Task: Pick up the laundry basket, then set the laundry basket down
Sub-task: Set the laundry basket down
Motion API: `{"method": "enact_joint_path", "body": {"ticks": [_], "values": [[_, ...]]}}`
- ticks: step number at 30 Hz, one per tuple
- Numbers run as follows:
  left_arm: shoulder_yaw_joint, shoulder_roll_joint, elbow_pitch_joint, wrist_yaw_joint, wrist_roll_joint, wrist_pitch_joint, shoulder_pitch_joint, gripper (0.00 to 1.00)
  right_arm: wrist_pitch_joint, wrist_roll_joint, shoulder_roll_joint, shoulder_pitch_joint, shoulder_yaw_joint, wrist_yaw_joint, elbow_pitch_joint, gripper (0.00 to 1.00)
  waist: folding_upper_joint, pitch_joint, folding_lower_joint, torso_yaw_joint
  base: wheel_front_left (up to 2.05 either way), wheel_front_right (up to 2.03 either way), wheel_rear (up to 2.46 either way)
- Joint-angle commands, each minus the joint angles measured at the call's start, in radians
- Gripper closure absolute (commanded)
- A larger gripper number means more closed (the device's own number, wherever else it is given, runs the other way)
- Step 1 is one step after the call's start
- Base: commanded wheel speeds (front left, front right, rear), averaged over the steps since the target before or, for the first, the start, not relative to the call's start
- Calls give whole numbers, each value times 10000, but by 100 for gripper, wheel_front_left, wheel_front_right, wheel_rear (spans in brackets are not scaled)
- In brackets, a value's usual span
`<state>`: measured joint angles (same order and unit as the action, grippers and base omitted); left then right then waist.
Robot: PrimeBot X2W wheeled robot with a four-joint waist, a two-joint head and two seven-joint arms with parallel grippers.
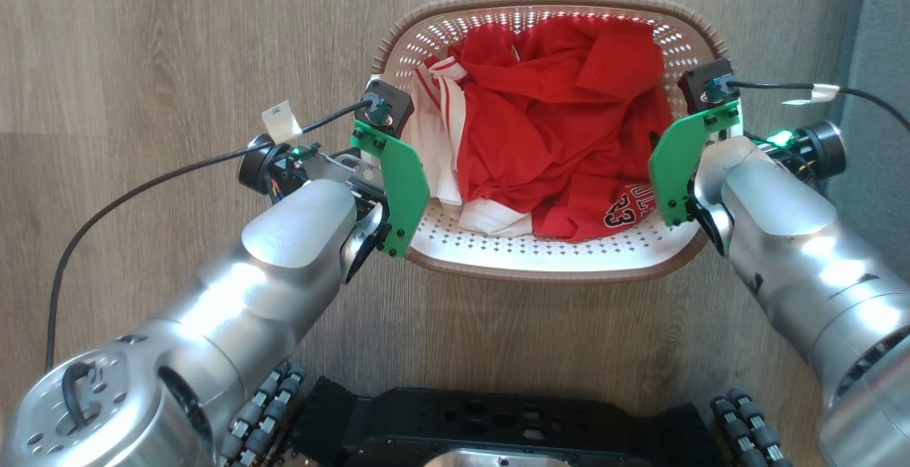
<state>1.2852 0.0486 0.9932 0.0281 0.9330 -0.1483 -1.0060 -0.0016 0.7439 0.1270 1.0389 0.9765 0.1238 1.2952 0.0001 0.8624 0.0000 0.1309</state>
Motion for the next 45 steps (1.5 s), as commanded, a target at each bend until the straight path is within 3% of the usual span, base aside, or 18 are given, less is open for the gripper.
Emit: {"method": "enact_joint_path", "body": {"ticks": [1,17,31,37,45], "values": [[-50,16,-166,7,-64,95,23,0,105,-339,-69,-361,112,69,-55,0,-1,-22,0,22,0,0,0],[-50,16,-179,20,-36,157,112,0,913,-2965,200,-751,-2461,69,-46,0,-1,-130,0,156,0,0,0],[-50,16,458,40,116,512,489,0,831,-5284,-611,-1518,-5134,69,-45,0,-1,-1421,0,-177,0,0,0],[-50,16,909,63,383,804,900,0,491,-5401,-757,-2063,-5613,69,-118,0,-1,-2450,0,-297,0,0,0],[-104,16,1408,114,594,1900,1393,0,-145,-3890,-765,-3005,-4750,69,-1610,0,-1,-4027,0,-496,0,0,0]]}}
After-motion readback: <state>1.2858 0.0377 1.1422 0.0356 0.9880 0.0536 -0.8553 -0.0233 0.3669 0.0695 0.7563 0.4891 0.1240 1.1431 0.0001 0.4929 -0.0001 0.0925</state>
